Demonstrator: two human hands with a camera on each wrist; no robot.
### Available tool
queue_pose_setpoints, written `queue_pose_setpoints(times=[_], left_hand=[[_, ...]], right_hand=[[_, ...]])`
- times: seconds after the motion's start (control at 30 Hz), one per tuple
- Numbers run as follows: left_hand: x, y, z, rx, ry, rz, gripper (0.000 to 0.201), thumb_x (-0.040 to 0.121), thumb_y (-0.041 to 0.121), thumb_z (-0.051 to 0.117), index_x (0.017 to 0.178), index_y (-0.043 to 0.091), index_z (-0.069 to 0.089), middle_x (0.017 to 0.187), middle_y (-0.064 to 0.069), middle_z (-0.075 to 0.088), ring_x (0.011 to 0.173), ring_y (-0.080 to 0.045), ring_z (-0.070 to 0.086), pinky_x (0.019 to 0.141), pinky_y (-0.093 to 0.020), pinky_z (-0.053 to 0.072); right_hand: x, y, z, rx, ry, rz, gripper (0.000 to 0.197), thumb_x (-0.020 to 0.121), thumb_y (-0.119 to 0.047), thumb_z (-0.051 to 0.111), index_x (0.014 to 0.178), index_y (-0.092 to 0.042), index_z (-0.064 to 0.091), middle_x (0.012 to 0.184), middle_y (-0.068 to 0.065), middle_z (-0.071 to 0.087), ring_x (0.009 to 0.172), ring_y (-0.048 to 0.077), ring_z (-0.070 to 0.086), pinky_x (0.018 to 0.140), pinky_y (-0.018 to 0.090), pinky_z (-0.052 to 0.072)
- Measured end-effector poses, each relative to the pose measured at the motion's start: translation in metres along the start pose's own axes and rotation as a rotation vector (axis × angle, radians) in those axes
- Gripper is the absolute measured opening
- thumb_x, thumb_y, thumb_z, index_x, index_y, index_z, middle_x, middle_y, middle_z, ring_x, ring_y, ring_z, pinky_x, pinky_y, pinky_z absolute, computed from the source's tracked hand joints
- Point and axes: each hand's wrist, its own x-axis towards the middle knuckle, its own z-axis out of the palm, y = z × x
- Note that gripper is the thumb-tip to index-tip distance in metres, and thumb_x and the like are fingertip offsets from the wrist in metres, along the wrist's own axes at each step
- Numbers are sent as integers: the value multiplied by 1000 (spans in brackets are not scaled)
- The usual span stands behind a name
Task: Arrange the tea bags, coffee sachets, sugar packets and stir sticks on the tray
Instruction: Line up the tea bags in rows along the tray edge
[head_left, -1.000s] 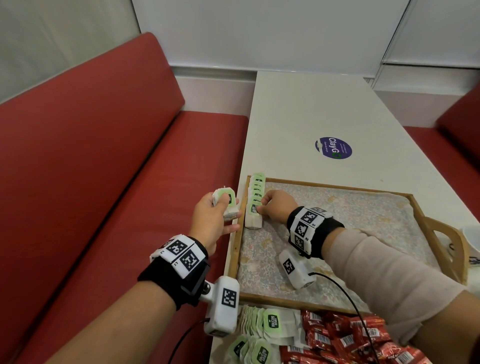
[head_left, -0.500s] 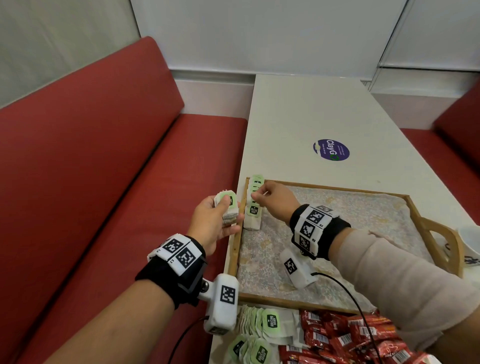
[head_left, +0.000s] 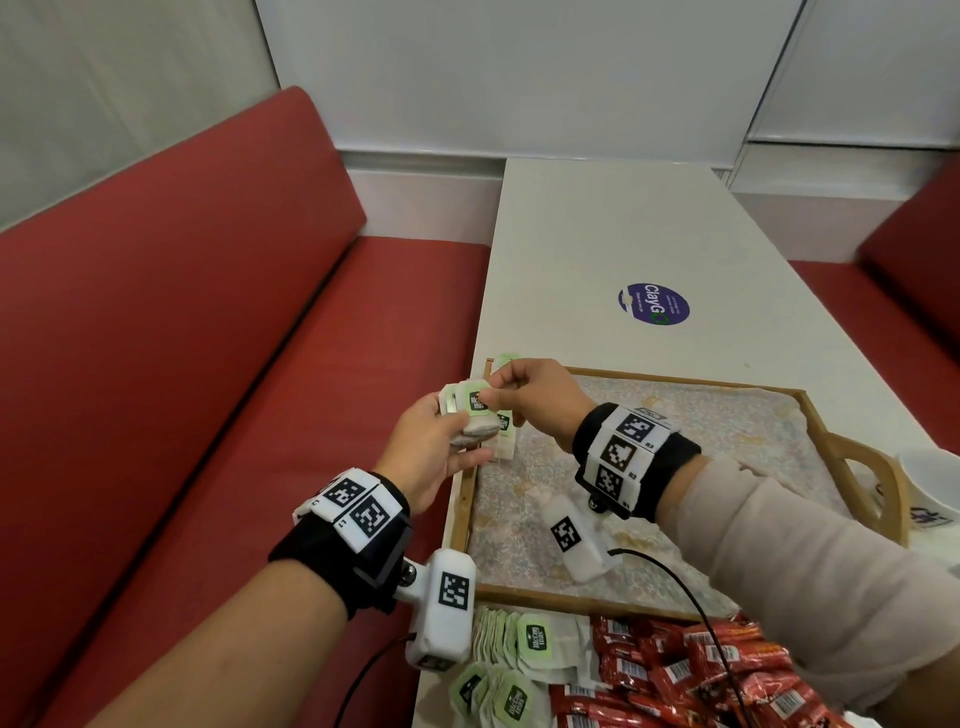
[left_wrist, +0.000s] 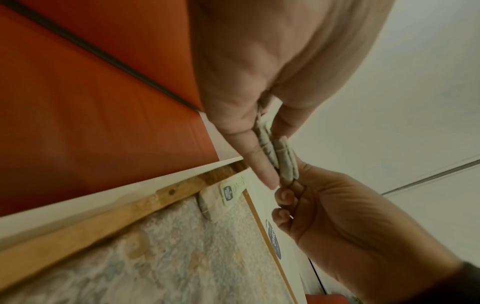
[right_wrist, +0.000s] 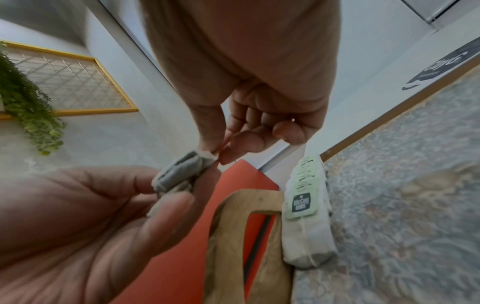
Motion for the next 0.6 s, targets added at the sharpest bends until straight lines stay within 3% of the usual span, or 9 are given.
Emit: queue_pose_setpoints(times=[0.13, 0.27, 0.4, 0.53, 0.6], left_hand=[[1, -3, 1, 64, 29, 47, 17, 97, 1, 46, 107, 12, 54, 106, -14, 64, 83, -19, 67, 53, -21, 56], [1, -5, 4, 66, 53, 71, 15, 96, 6, 50, 110, 9, 55, 103, -12, 66, 79, -18, 67, 48, -20, 53], [3, -4, 6, 55, 126, 88, 13, 98, 7, 48, 109, 10, 54, 98, -7, 65, 77, -16, 65, 46, -21, 53], [6, -3, 4, 67, 183, 108, 13, 98, 9, 48, 109, 12, 53, 98, -1, 66, 80, -14, 65, 49, -22, 55], [6, -4, 2, 73, 183, 101, 14, 98, 10, 48, 111, 12, 52, 97, 0, 66, 79, -13, 65, 51, -22, 55]], right_hand=[[-4, -3, -5, 34, -36, -6, 11, 83, -5, 70, 78, -12, 62, 62, -1, 58, 40, -2, 46, 49, 15, 42], [-6, -1, -10, 31, -43, -3, 11, 83, -2, 68, 81, -11, 63, 63, 2, 60, 43, 5, 50, 48, 16, 44], [-7, 1, -15, 67, -7, 5, 12, 86, 0, 65, 82, -10, 59, 56, -3, 62, 41, 5, 53, 46, 14, 42], [-6, 7, -24, 61, 61, 43, 17, 89, 1, 59, 80, -12, 54, 68, 5, 61, 50, 14, 55, 42, 13, 39], [-6, 12, -25, 14, 24, 104, 18, 90, 2, 57, 81, -14, 53, 73, 5, 63, 52, 14, 57, 44, 17, 39]])
